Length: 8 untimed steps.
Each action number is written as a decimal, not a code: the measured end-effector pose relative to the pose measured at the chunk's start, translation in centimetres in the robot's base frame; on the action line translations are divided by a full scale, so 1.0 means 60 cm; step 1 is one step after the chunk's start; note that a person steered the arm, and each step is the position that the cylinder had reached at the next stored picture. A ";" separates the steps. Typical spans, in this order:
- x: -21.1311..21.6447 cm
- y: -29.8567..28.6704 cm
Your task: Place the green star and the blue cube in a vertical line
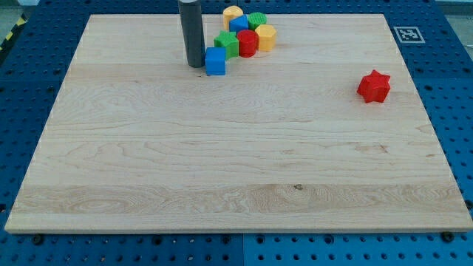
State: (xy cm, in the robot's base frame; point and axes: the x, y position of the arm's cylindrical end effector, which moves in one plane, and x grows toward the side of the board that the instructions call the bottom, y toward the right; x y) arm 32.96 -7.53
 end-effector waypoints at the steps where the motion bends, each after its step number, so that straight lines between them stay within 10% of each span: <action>1: -0.024 -0.001; 4: 0.080 0.057; 6: 0.046 -0.035; 8: -0.007 0.072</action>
